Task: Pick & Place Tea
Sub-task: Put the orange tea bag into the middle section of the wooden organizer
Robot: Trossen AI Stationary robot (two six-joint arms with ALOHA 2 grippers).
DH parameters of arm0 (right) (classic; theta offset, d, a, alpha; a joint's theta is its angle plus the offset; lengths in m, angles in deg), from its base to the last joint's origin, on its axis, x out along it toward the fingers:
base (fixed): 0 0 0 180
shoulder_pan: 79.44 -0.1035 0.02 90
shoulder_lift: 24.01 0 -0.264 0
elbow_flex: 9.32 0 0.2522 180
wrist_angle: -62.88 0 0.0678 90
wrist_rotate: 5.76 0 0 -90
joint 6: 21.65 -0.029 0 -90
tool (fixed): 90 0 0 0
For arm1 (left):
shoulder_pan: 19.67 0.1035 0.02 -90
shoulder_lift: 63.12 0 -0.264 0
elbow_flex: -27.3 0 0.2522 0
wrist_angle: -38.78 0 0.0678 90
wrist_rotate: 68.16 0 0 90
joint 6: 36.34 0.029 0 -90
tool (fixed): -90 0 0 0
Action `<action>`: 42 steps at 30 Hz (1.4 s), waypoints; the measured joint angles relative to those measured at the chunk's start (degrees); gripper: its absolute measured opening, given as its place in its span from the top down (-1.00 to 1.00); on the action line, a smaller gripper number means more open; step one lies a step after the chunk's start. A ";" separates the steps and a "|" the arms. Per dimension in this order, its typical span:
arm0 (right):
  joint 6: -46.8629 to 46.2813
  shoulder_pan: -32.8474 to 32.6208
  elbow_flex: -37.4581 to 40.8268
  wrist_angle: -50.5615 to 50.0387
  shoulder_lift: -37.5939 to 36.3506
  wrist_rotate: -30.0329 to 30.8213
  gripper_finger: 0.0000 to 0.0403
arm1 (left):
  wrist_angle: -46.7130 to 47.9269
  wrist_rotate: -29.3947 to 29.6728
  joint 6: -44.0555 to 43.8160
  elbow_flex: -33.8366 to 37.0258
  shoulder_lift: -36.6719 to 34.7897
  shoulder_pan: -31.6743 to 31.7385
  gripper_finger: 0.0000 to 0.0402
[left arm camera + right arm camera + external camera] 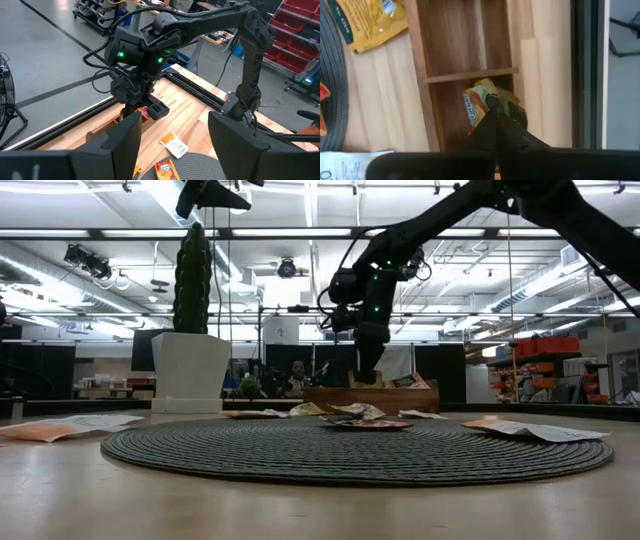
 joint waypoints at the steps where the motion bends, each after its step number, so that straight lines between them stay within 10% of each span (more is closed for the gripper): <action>1: -0.72 0.00 0.00 0.20 -0.02 0.00 0.97 | 0.02 0.00 0.00 0.02 0.00 0.00 -0.16; 22: -0.89 0.02 -0.09 -0.38 -6.45 -3.59 -0.16 | 2.64 -0.02 -0.02 0.07 0.02 -0.02 -0.16; 42: -15.99 -5.99 10.74 -6.87 -23.17 -12.20 0.02 | 9.49 -9.14 -14.08 0.39 8.78 -0.04 -0.16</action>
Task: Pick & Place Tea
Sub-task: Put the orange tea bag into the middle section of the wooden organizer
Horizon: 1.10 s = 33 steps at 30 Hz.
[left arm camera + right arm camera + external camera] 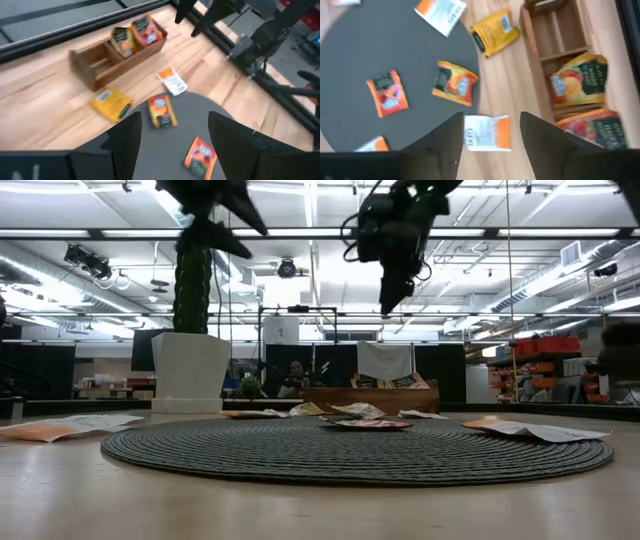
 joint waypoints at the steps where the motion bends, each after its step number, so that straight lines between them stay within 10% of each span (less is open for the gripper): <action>1: -1.65 -0.71 2.09 1.35 -1.81 0.06 0.03 | -0.77 -0.32 -1.41 -0.12 1.53 0.07 -0.16; 16: -26.58 -11.06 27.25 21.63 -23.61 8.19 0.09 | -13.06 -16.03 -13.11 -0.09 25.55 5.89 -0.16; 33: -29.74 -14.68 31.70 26.91 -26.82 8.45 0.09 | -25.13 -21.89 -21.23 -0.04 40.47 5.92 -0.16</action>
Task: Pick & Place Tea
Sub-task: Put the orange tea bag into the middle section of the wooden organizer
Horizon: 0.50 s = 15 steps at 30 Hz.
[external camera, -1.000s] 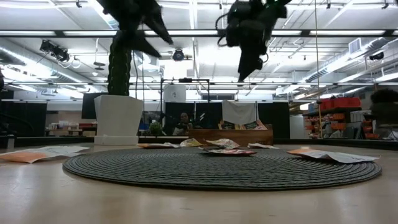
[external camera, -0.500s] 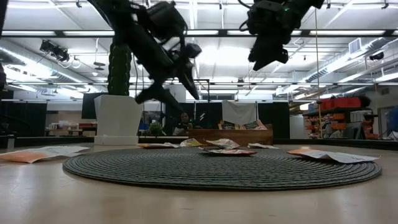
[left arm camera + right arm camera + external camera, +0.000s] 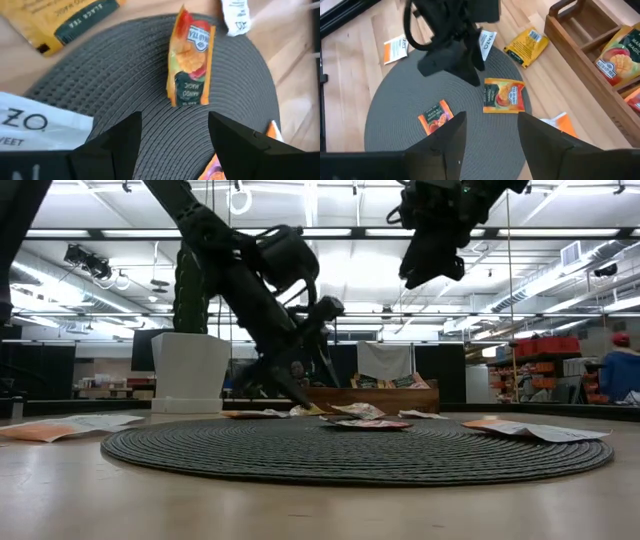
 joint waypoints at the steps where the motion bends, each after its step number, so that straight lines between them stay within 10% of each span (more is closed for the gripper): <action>1: 0.04 0.00 0.00 0.04 0.02 -0.02 0.09 | -2.06 -0.01 -0.77 -0.04 0.75 0.00 -0.16; 15: 1.15 0.00 0.02 0.48 0.04 -0.26 0.09 | -7.04 1.58 -3.73 -0.35 3.44 0.00 -0.09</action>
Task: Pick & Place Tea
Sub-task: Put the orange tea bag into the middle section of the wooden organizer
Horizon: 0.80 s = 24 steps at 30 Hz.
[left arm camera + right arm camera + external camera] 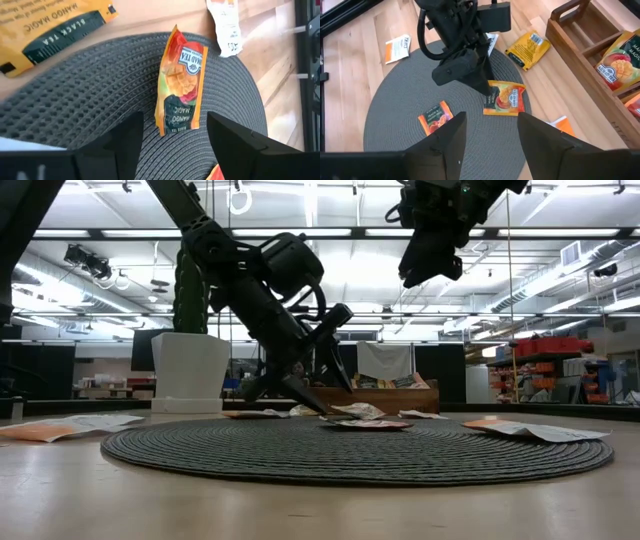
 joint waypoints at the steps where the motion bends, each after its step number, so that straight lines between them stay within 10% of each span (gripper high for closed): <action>1: 0.09 0.00 0.00 -0.01 0.00 0.03 0.09 | -0.05 0.30 0.00 0.00 0.00 0.00 -0.05; 24: 0.20 -0.02 0.00 1.09 0.02 1.55 0.09 | -0.32 2.55 6.01 0.00 0.00 0.00 0.94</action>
